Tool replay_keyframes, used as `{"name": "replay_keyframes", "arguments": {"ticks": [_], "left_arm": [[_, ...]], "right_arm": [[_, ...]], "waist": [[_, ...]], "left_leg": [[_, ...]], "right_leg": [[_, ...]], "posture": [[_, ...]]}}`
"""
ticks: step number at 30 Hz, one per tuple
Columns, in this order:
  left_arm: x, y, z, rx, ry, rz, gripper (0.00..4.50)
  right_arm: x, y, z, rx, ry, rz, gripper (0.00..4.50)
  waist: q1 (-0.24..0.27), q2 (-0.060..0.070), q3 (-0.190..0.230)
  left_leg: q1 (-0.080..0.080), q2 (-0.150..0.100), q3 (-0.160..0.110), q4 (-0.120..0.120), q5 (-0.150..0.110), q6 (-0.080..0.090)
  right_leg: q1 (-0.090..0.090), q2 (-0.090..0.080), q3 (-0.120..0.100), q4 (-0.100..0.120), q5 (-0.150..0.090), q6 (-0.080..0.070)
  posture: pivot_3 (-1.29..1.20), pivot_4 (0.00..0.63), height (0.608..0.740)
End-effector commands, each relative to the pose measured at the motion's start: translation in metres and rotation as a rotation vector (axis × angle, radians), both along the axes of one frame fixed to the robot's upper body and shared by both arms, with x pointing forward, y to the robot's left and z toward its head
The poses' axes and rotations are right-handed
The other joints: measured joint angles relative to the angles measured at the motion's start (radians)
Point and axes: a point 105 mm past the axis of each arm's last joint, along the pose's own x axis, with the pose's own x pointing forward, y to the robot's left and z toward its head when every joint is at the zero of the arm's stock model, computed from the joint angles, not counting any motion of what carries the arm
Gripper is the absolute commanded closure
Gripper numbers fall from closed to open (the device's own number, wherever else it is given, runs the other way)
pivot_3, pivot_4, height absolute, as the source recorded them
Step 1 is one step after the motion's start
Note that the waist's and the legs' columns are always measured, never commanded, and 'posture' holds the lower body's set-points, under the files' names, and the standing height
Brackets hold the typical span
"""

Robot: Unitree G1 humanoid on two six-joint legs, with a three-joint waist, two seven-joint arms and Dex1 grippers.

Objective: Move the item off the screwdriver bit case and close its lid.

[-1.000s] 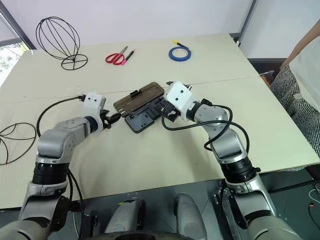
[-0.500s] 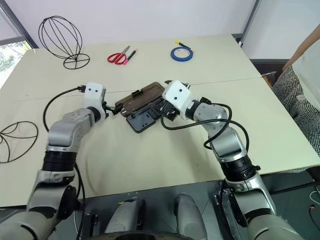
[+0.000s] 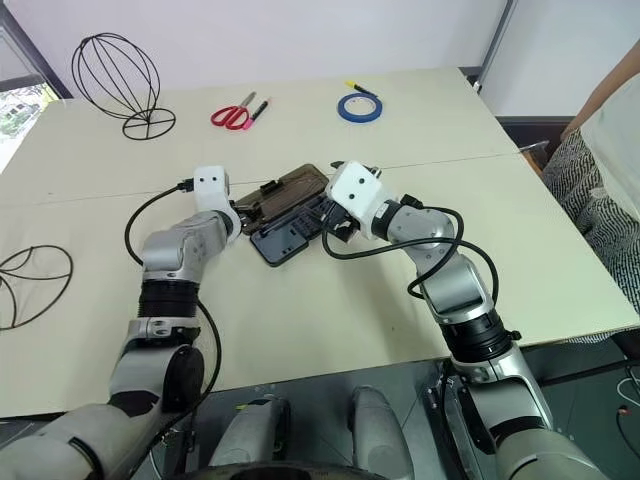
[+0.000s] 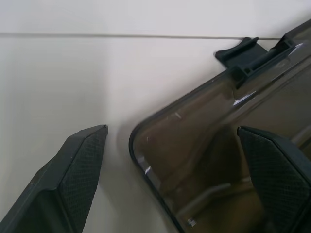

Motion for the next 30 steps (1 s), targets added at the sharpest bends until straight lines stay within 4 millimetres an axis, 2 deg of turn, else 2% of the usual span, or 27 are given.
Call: {"name": "replay_keyframes", "arguments": {"ticks": [1, 16, 20, 27, 30], "left_arm": [[-0.007, 0.001, 0.004, -0.024, 0.013, 0.049, 0.05], [-0.033, 0.003, 0.001, -0.071, 0.072, 0.192, 0.05], [-0.034, 0.006, -0.001, -0.070, 0.078, 0.204, 0.05], [-0.021, 0.011, 0.001, -0.042, 0.061, 0.201, 0.05], [-0.016, 0.013, 0.001, -0.023, 0.052, 0.191, 0.94]], "right_arm": [[-0.004, 0.004, 0.014, 0.016, -0.058, 0.015, 0.00], [-0.004, 0.011, 0.012, 0.012, -0.049, 0.042, 0.00], [-0.004, 0.012, 0.012, 0.012, -0.049, 0.050, 0.00], [-0.004, 0.013, 0.014, 0.013, -0.056, 0.051, 0.00], [-0.004, 0.014, 0.015, 0.014, -0.060, 0.048, 0.00]], "waist": [[0.000, 0.000, 0.000], [0.000, 0.000, 0.000], [0.000, 0.000, 0.000], [-0.001, 0.000, 0.000], [-0.001, 0.000, 0.000]], "left_leg": [[0.000, 0.000, 0.000, 0.000, 0.000, 0.000], [0.000, 0.000, 0.000, 0.000, 0.001, -0.002], [0.000, 0.000, 0.000, 0.000, 0.001, -0.002], [0.000, 0.000, 0.000, 0.000, 0.002, -0.003], [0.001, 0.000, 0.000, 0.000, 0.002, -0.004]], "right_leg": [[0.000, 0.000, 0.000, 0.000, 0.000, 0.000], [0.000, 0.000, 0.000, 0.000, 0.000, 0.000], [0.000, 0.000, 0.000, 0.000, 0.000, 0.000], [0.000, 0.000, 0.000, 0.000, 0.000, 0.000], [0.000, 0.001, 0.000, 0.000, 0.000, 0.000]], "posture": [[0.00, 0.150, 0.740], [0.00, 0.150, 0.740], [0.00, 0.150, 0.740], [0.00, 0.150, 0.740], [0.00, 0.150, 0.740]]}}
